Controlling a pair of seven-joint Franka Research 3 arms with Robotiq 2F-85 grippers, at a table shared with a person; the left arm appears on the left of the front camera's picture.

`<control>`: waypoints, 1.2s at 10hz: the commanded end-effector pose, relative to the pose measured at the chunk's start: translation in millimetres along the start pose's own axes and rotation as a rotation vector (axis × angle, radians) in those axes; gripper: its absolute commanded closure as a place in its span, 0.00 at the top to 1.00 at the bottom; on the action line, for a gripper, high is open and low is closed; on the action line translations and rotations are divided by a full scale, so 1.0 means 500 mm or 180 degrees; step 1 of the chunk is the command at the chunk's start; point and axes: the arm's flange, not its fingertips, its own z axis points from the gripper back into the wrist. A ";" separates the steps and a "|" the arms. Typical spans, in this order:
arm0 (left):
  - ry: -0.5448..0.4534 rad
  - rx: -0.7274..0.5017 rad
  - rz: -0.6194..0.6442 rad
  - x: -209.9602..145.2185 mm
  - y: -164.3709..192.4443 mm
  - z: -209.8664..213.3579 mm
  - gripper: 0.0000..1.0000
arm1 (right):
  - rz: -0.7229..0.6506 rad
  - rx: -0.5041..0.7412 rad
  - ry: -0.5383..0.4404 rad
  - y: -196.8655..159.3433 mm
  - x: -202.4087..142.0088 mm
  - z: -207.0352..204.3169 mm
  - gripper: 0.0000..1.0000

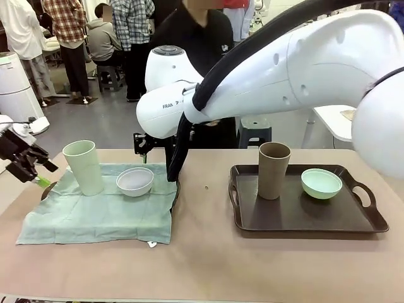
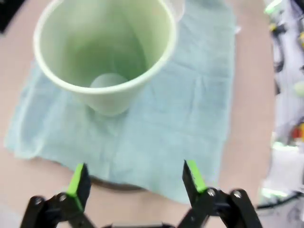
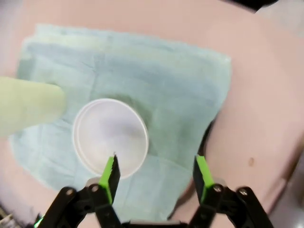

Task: Set up a tray with a mat and arrange the tableware.
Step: Place the Picnic Bowl and Reusable plastic cup back onto the Handle tray in front of the human's position, then pick up the Picnic Bowl and Reusable plastic cup from the Handle tray in front of the human's position and hold them in the air.

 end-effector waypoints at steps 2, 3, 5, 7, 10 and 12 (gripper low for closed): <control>0.0178 0.0116 0.0478 0.108 -0.145 0.106 1.00 | 0.0112 -0.0085 -0.0010 -0.016 -0.086 0.109 0.80; 0.0299 0.0513 0.0840 0.151 -0.191 0.125 1.00 | 0.0182 -0.0070 0.0003 -0.018 -0.118 0.155 0.80; 0.0869 0.0844 0.1525 0.232 -0.243 0.143 1.00 | 0.0205 -0.0340 -0.0066 -0.036 -0.161 0.235 0.80; 0.0641 0.0967 0.1878 0.307 -0.254 0.157 1.00 | 0.0156 -0.0590 0.0094 -0.041 -0.193 0.273 0.80; 0.0589 0.0981 0.1379 0.242 -0.249 0.173 1.00 | 0.0200 -0.0325 -0.0047 -0.014 -0.145 0.252 0.80; 0.0589 0.0981 0.1379 0.242 -0.249 0.173 1.00 | 0.0200 -0.0325 -0.0047 -0.014 -0.145 0.252 0.80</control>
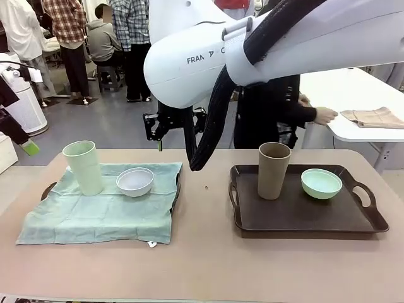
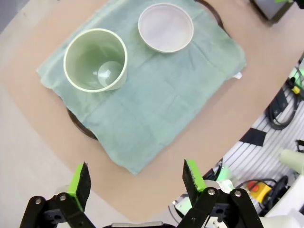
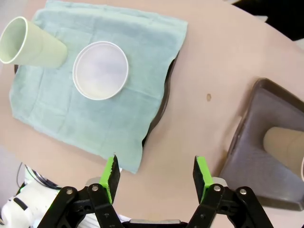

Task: Set up a tray with a mat and arrange the tableware.
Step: Pick up the Picnic Bowl and Reusable plastic cup from the Handle tray in front of the human's position and hold them in the air.

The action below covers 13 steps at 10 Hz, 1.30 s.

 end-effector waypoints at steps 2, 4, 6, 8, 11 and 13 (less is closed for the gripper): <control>-0.0008 0.0053 -0.0061 0.001 -0.002 -0.005 1.00 | 0.0001 0.0007 -0.0049 0.002 0.001 0.002 0.80; -0.0008 0.0053 -0.0061 0.001 -0.002 -0.005 1.00 | 0.0001 0.0007 -0.0049 0.002 0.001 0.002 0.80; -0.0008 0.0053 -0.0061 0.001 -0.002 -0.005 1.00 | 0.0001 0.0007 -0.0049 0.002 0.001 0.002 0.80; -0.0008 0.0053 -0.0061 0.001 -0.002 -0.005 1.00 | 0.0001 0.0007 -0.0049 0.002 0.001 0.002 0.80; -0.0007 -0.0014 -0.0030 0.004 -0.004 -0.001 1.00 | -0.0226 0.0039 -0.0064 -0.063 -0.009 0.013 0.81; -0.0393 -0.0385 0.0269 -0.030 0.026 0.036 1.00 | -0.0754 0.0019 -0.0215 -0.213 -0.061 0.059 0.81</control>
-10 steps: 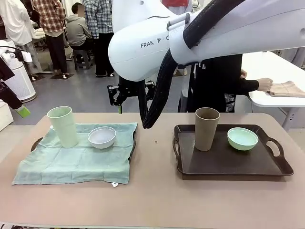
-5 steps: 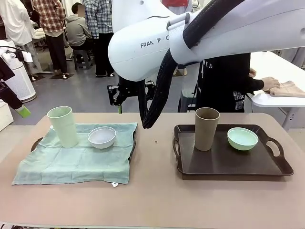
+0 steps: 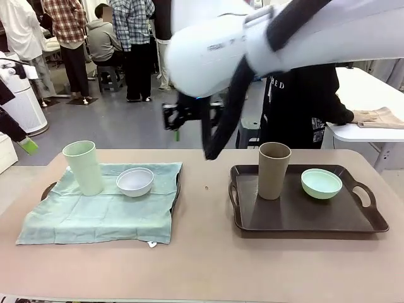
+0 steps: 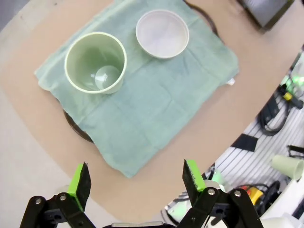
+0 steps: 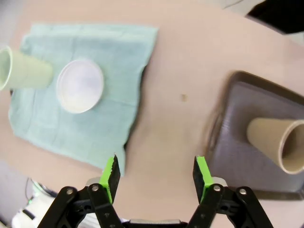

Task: Set up a tray with a mat and arrange the tableware.
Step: Pick up the Picnic Bowl and Reusable plastic cup from the Handle tray in front of the human's position and hold them in the air.

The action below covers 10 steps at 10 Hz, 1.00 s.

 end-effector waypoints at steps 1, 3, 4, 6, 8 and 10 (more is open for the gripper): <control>-0.0432 -0.0746 0.0404 -0.024 0.019 0.032 1.00 | -0.0521 0.0112 -0.0153 -0.174 -0.080 0.043 0.81; -0.0674 -0.1288 0.0653 -0.022 0.006 0.031 1.00 | -0.0939 0.0666 -0.0251 -0.325 -0.151 0.069 0.81; -0.0876 -0.1535 0.0746 -0.025 0.003 0.037 1.00 | -0.1037 0.1186 -0.0383 -0.396 -0.198 0.078 0.81; -0.0952 -0.1709 0.0963 -0.042 -0.013 0.039 1.00 | -0.1373 0.1592 -0.0692 -0.474 -0.271 0.074 0.81; -0.0869 -0.1625 0.0716 -0.035 -0.005 0.038 1.00 | -0.1210 0.1059 -0.0458 -0.415 -0.169 0.100 0.81; -0.0933 -0.1716 0.0808 -0.037 -0.007 0.042 1.00 | -0.1228 0.1794 -0.0247 -0.532 -0.197 0.112 0.81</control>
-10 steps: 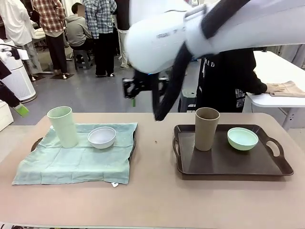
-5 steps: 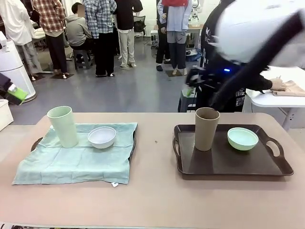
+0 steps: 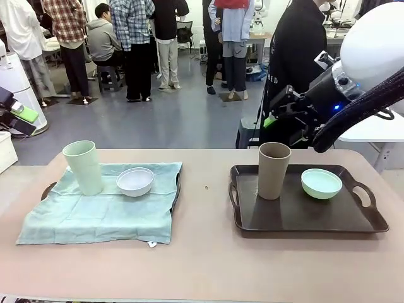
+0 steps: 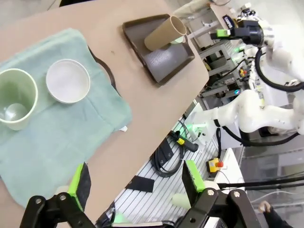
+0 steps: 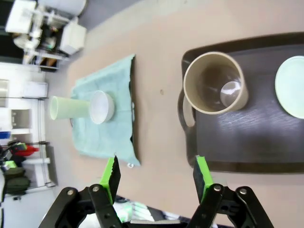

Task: Set up a tray with a mat and arrange the tableware.
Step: Pick up the Picnic Bowl and Reusable plastic cup from the Handle tray in front of the human's position and hold them in the air.

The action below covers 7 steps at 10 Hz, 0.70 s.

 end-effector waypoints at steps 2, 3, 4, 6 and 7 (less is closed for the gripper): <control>0.0018 -0.0758 0.0347 -0.018 0.032 0.022 1.00 | -0.0606 0.0729 0.0847 -0.158 0.177 0.142 0.81; -0.0020 -0.0992 0.0443 -0.041 0.046 0.022 1.00 | -0.0662 0.0676 0.1008 -0.200 0.220 0.195 0.81; 0.0013 -0.1194 0.0509 -0.052 0.053 0.023 1.00 | -0.0891 0.0524 0.1076 -0.252 0.257 0.237 0.81; -0.0017 -0.1463 0.0628 -0.074 0.060 0.032 1.00 | -0.1230 0.0467 0.0942 -0.316 0.272 0.267 0.81; 0.0055 -0.1200 0.0493 -0.071 0.048 0.012 1.00 | -0.0901 0.0710 0.0967 -0.303 0.224 0.268 0.81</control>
